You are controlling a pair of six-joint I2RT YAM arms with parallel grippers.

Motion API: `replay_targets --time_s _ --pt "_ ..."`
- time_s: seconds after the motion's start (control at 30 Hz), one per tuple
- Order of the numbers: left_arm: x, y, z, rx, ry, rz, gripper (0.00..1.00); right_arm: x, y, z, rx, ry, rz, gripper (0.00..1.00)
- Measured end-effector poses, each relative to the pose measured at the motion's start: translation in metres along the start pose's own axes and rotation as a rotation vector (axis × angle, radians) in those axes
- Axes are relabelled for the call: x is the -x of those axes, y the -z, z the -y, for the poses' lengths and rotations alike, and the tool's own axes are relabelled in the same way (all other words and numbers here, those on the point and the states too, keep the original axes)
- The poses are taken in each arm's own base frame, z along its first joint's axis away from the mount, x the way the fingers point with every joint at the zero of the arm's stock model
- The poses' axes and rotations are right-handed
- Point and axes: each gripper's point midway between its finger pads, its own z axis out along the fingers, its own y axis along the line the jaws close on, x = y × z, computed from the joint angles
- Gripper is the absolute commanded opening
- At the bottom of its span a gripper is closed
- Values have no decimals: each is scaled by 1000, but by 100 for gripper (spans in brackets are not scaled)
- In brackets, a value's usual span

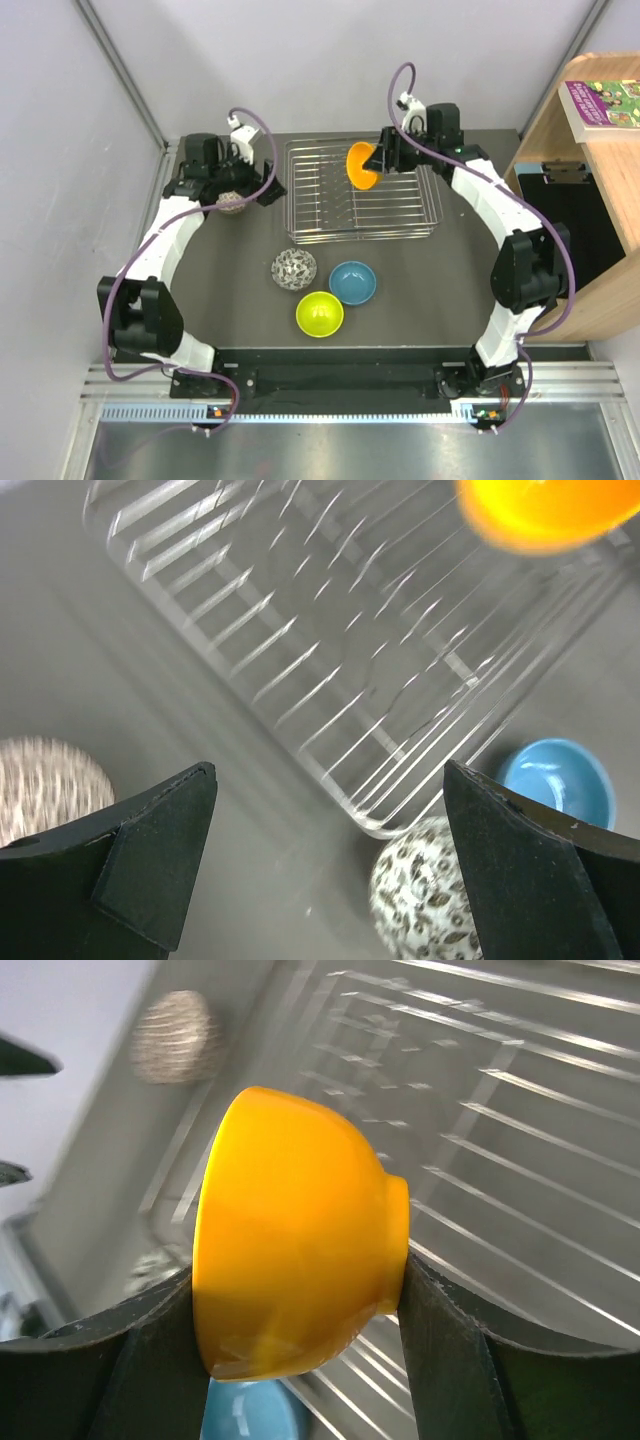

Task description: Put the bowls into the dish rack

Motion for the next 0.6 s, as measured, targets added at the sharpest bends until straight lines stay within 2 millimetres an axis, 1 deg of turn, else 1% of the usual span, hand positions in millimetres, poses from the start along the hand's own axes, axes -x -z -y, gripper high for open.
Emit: replay_targets --time_s 0.07,0.17,0.23,0.3,0.37,0.4,0.5,0.6 --pt "-24 2 -14 31 49 -37 99 12 6 11 -94 50 6 0" --pt "-54 7 -28 61 111 -76 99 32 10 24 -218 124 23 0" --pt "-70 11 -34 75 150 -91 99 40 9 32 -293 174 27 0" --pt "-85 18 -39 91 192 -99 99 42 5 38 -374 236 13 0" --pt "-90 25 -45 111 213 -90 99 39 -5 40 -446 302 -14 0" --pt "-90 29 -47 118 218 -81 99 37 -10 41 -477 339 -30 0" --pt "-80 39 -54 135 220 -34 99 23 -32 43 -552 437 -92 0" --pt "-69 47 -56 143 211 12 99 10 -50 49 -603 503 -150 0"
